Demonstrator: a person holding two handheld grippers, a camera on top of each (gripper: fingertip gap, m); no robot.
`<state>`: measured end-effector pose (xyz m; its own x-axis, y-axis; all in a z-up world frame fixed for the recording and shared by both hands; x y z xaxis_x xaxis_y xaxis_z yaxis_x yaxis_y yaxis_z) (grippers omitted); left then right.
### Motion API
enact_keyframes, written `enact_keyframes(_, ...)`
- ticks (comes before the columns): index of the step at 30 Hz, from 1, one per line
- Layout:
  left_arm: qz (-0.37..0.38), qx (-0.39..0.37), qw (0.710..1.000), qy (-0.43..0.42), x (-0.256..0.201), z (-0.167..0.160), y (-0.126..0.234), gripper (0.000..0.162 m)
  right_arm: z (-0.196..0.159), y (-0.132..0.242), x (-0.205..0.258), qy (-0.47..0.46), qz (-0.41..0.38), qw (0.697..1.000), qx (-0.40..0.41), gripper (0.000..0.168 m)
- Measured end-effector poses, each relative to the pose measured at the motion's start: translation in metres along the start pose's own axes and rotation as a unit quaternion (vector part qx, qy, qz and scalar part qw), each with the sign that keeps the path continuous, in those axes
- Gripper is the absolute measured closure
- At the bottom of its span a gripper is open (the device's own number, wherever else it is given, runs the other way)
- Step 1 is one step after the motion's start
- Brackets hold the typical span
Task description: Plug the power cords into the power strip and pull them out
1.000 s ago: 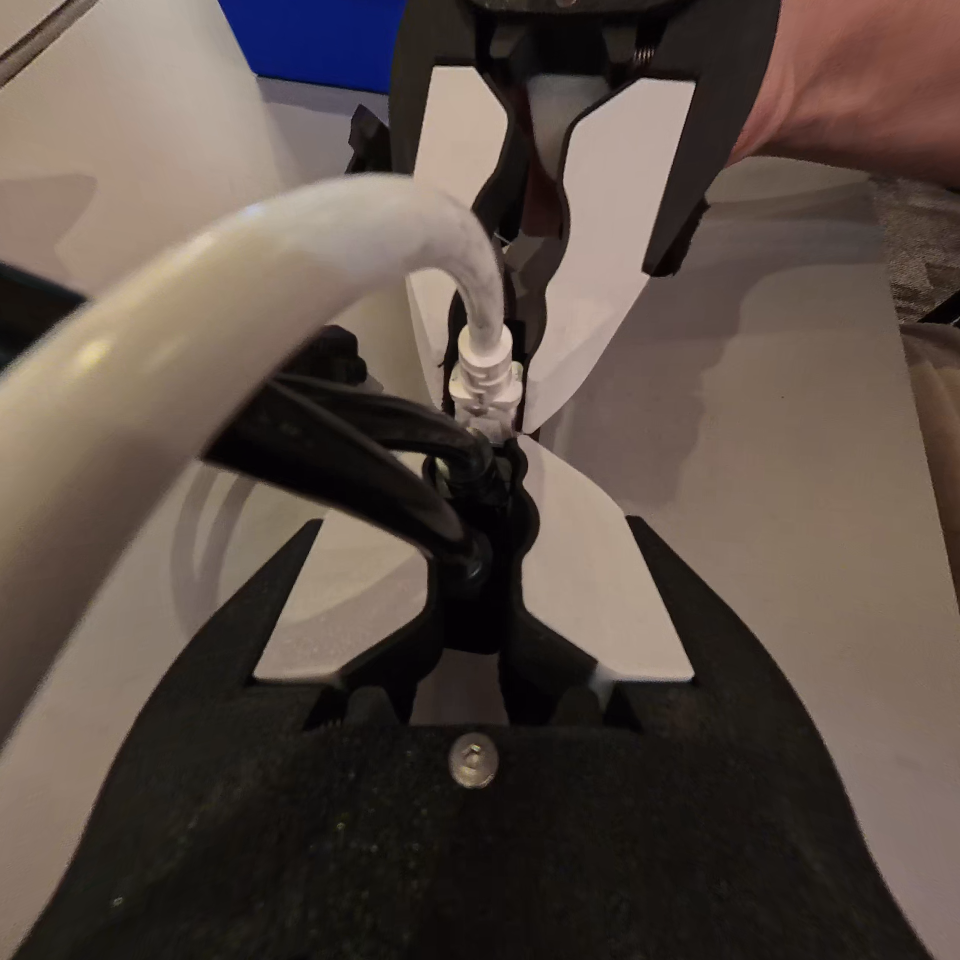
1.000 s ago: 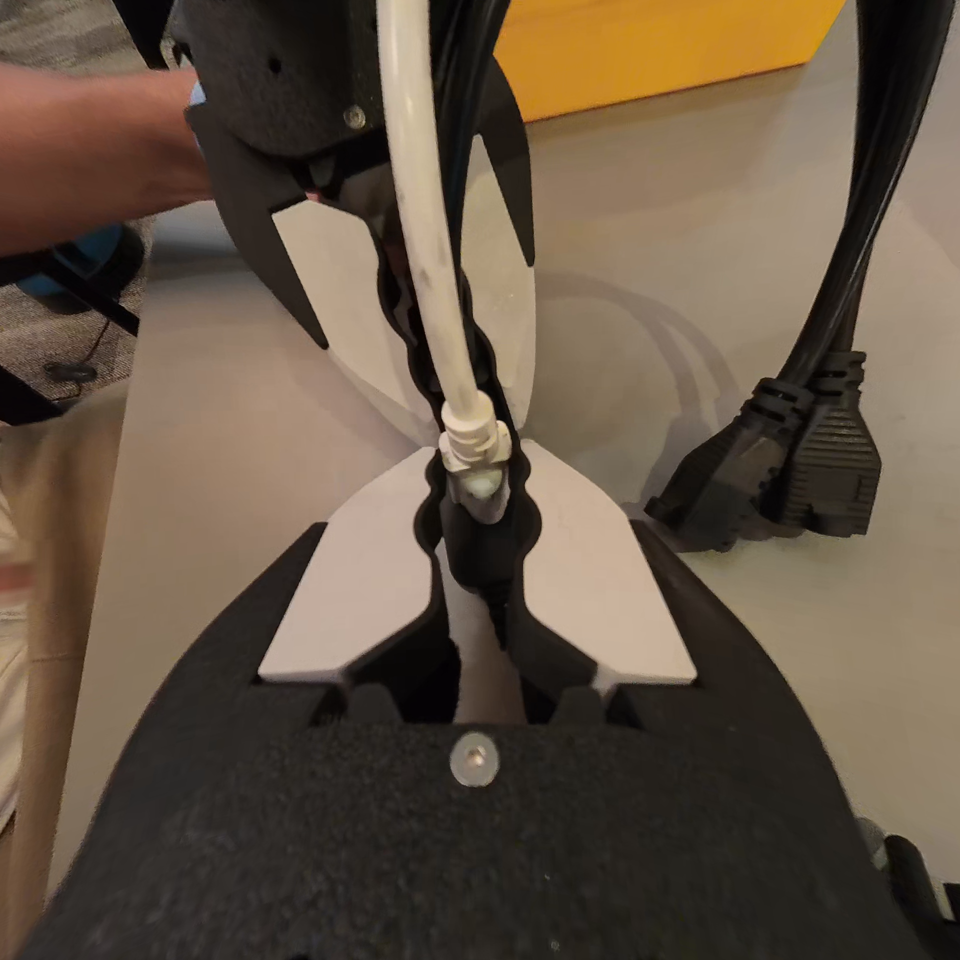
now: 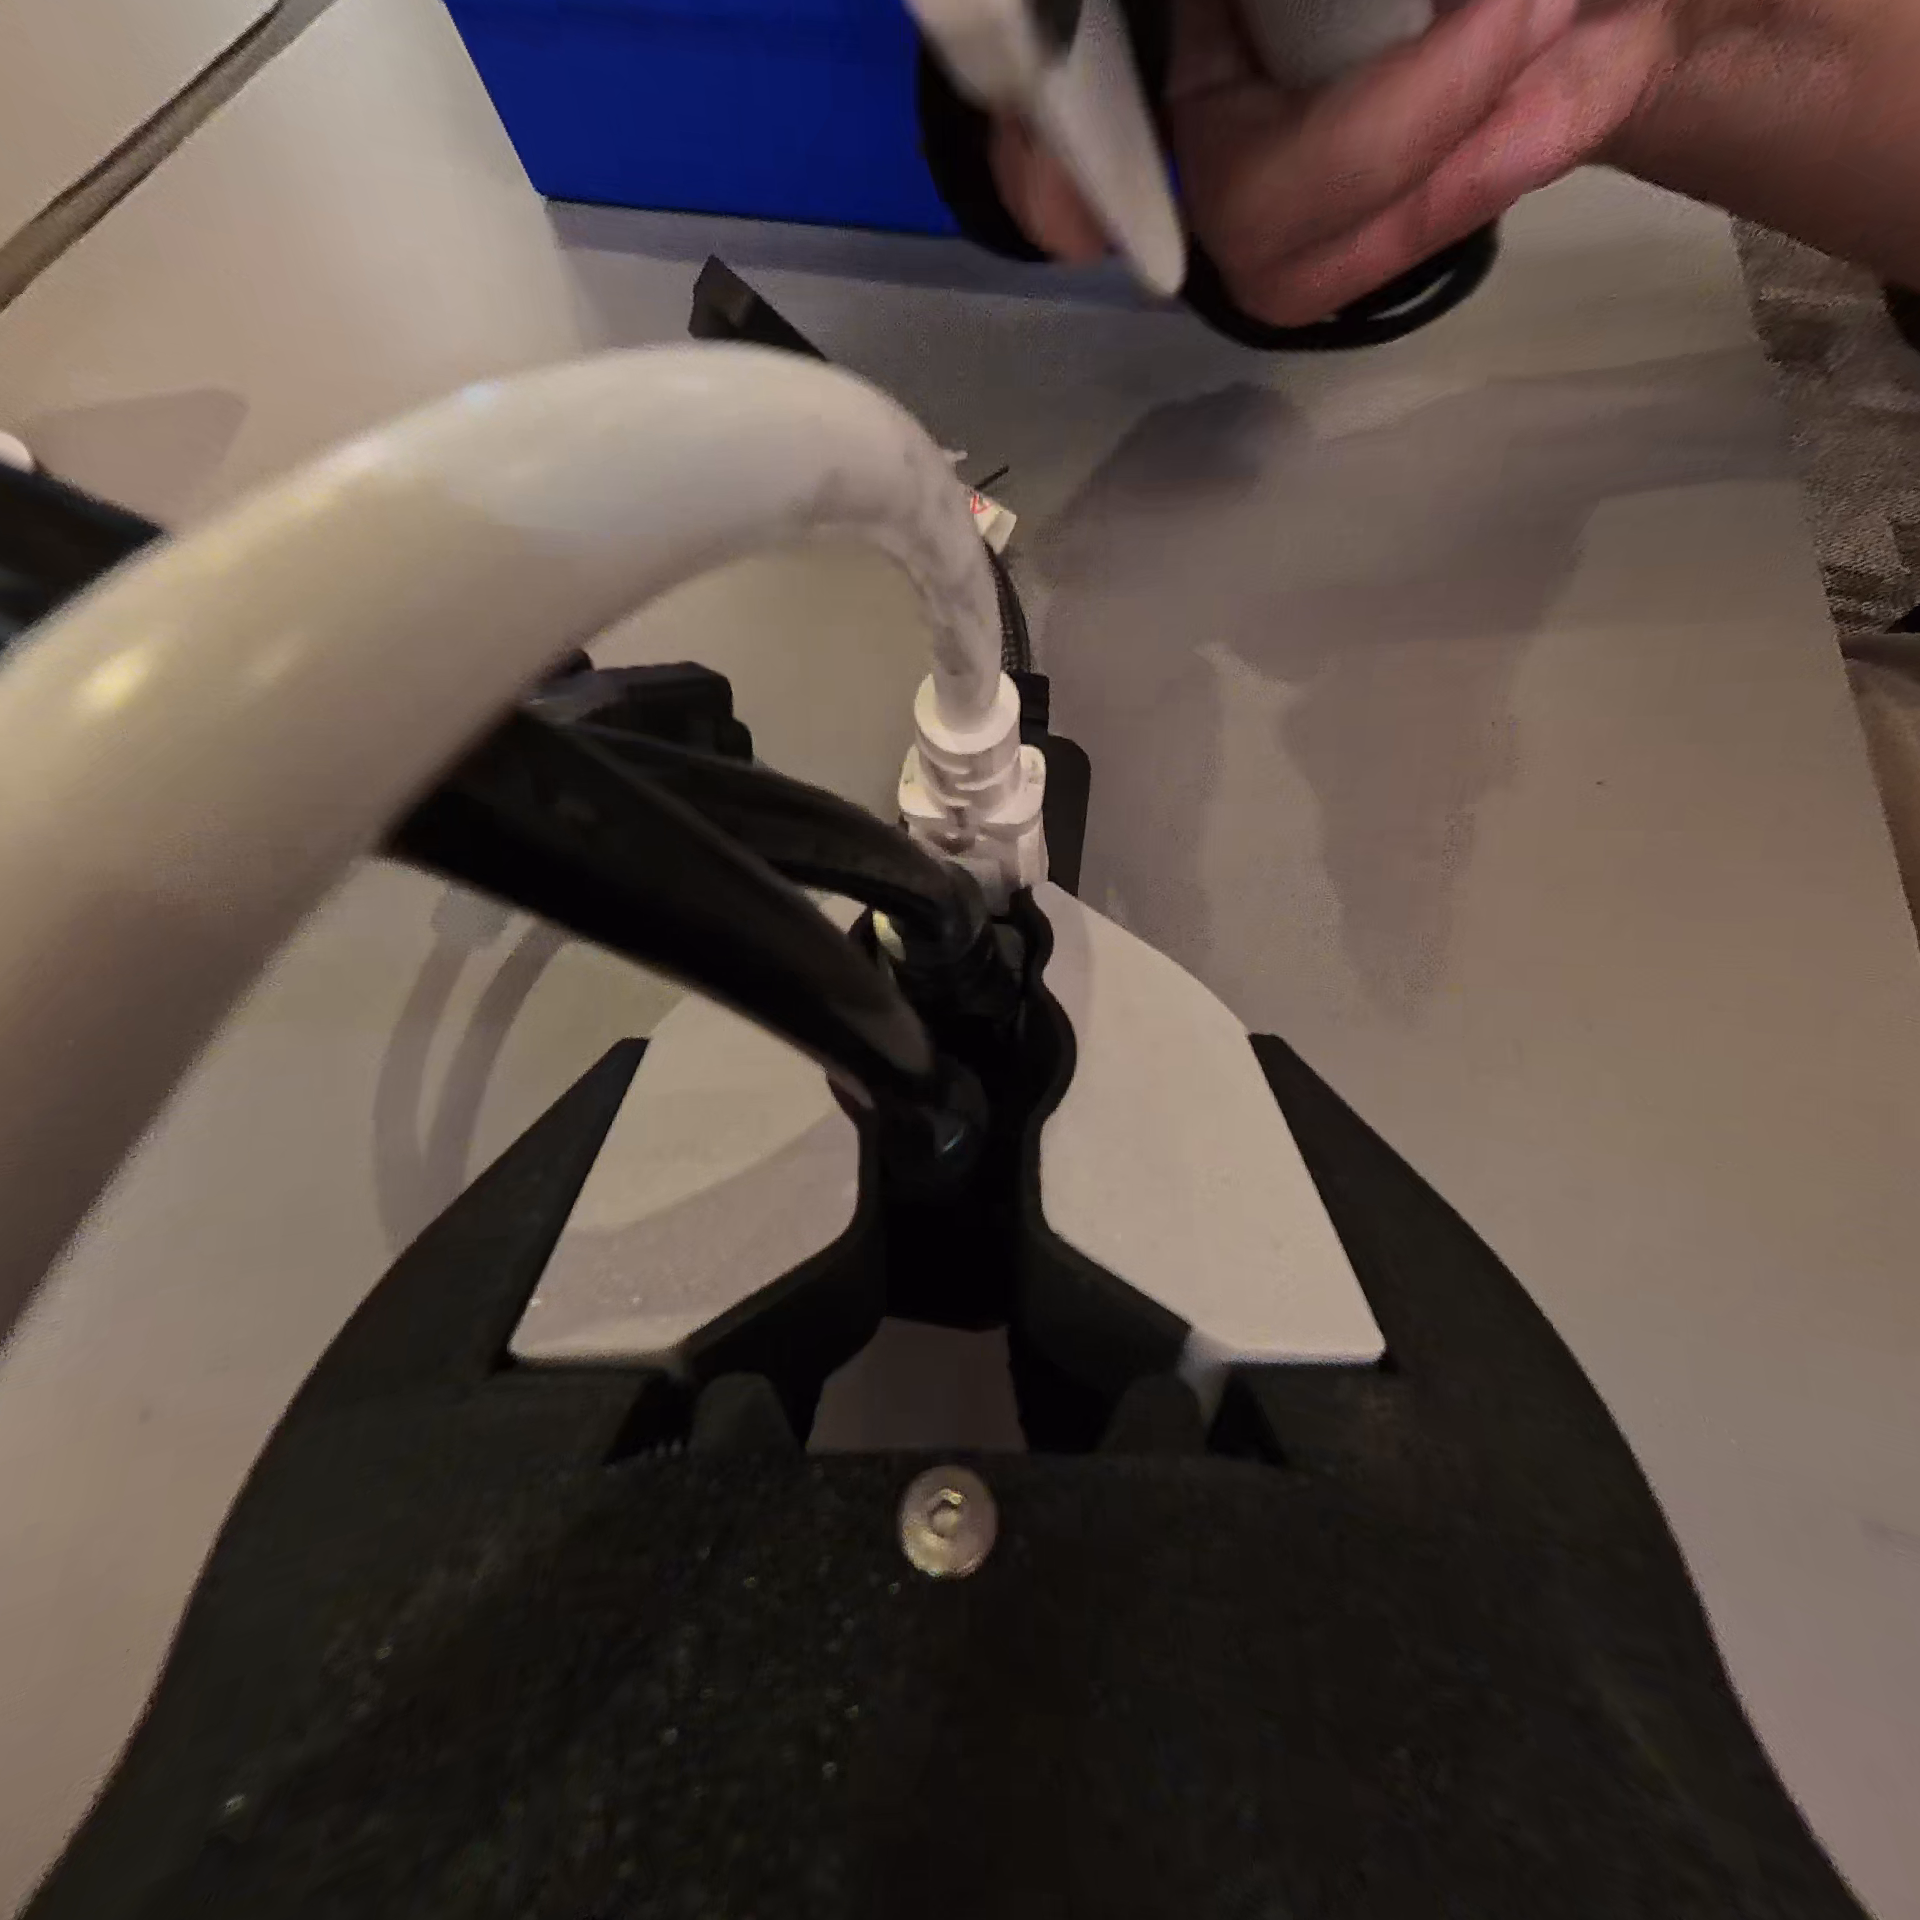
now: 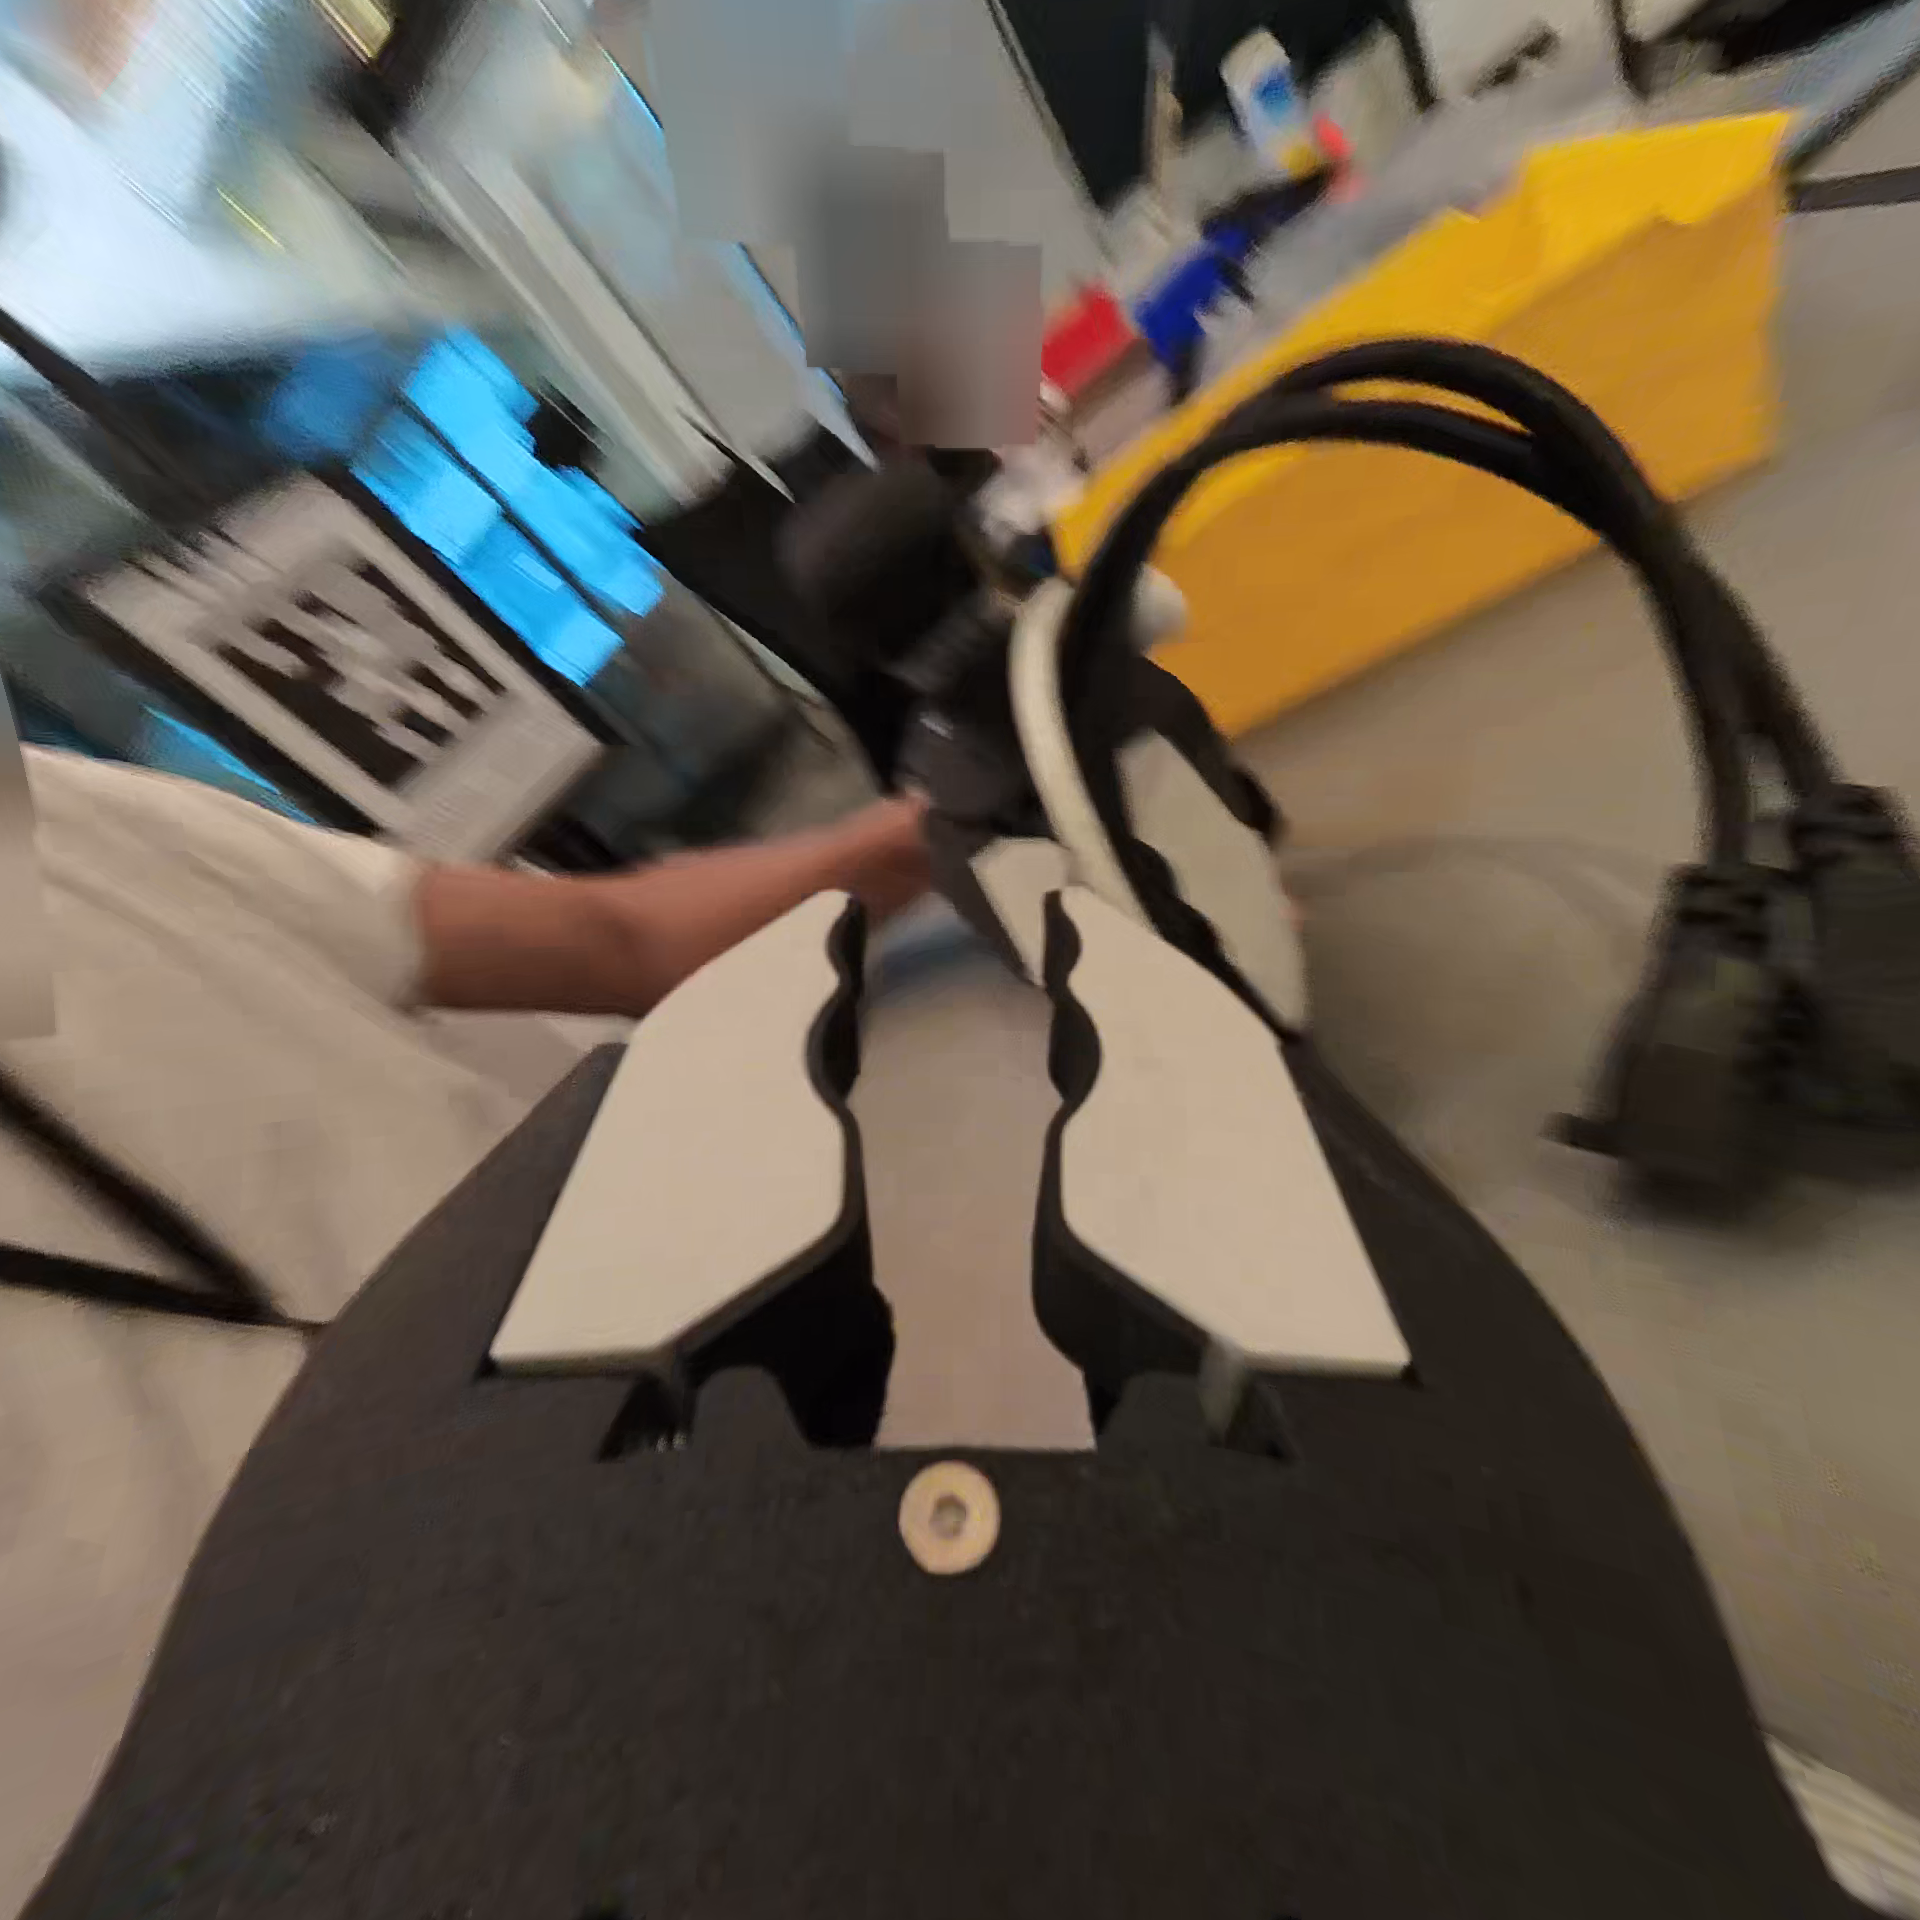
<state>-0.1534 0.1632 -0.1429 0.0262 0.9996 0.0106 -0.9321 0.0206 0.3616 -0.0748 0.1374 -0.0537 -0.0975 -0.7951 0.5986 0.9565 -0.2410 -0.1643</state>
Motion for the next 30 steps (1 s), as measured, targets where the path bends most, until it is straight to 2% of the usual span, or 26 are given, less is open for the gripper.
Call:
enact_keyframes(1, 0.001, -0.002, 1.000, -0.001, 0.000, 0.000, 0.000, 0.139, 0.007, 0.002, 0.009, -0.042, 0.036, 0.998, -0.035, 0.129)
enact_keyframes(3, 0.011, -0.004, 1.000, -0.007, 0.001, 0.001, 0.000, 0.138, 0.020, 0.006, 0.019, -0.123, 0.095, 0.982, -0.107, 0.127)
enact_keyframes(6, 0.047, 0.005, 0.999, -0.026, 0.003, 0.004, 0.002, 0.129, 0.038, 0.014, 0.027, -0.253, 0.196, 0.924, -0.207, 0.116)
enact_keyframes(8, 0.066, 0.005, 0.997, -0.029, -0.001, 0.008, 0.007, 0.119, 0.045, 0.018, 0.030, -0.300, 0.251, 0.887, -0.245, 0.112)
enact_keyframes(10, 0.087, -0.002, 0.996, -0.024, -0.007, 0.013, 0.017, 0.104, 0.043, 0.015, 0.043, -0.306, 0.295, 0.876, -0.228, 0.107)
enact_keyframes(11, 0.103, -0.001, 0.994, -0.023, -0.010, 0.013, 0.023, 0.102, 0.041, 0.013, 0.052, -0.301, 0.317, 0.873, -0.215, 0.106)
enact_keyframes(15, 0.167, -0.004, 0.986, -0.016, -0.022, 0.015, 0.053, 0.103, 0.033, 0.003, 0.091, -0.286, 0.408, 0.852, -0.161, 0.103)
enact_keyframes(17, 0.189, -0.038, 0.981, 0.003, -0.028, 0.023, 0.067, 0.103, 0.025, -0.003, 0.104, -0.278, 0.432, 0.847, -0.139, 0.099)
enact_keyframes(21, 0.176, -0.119, 0.977, 0.036, -0.043, 0.050, 0.079, 0.100, 0.014, -0.013, 0.113, -0.278, 0.451, 0.840, -0.117, 0.093)
enact_keyframes(24, 0.162, -0.154, 0.975, -0.002, -0.061, 0.075, 0.072, 0.094, 0.007, -0.023, 0.106, -0.272, 0.426, 0.855, -0.113, 0.095)
enact_keyframes(26, 0.168, -0.160, 0.972, -0.038, -0.073, 0.087, 0.063, 0.086, 0.006, -0.024, 0.106, -0.279, 0.431, 0.850, -0.116, 0.096)
enact_keyframes(30, 0.182, -0.189, 0.963, -0.063, -0.090, 0.089, 0.045, 0.077, 0.011, -0.035, 0.084, -0.270, 0.360, 0.876, -0.174, 0.110)
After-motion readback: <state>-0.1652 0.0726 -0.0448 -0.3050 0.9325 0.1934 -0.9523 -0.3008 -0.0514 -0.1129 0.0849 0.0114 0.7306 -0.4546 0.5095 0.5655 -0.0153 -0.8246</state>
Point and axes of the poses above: each gripper's, where its closed fingertips meet, y back along the fingers, z out of its top, x = y × z across the jaws, the point moved 3 cm from there along y, back along the fingers, and after that the axes turned 13 degrees about -x, right-handed, at the moved point
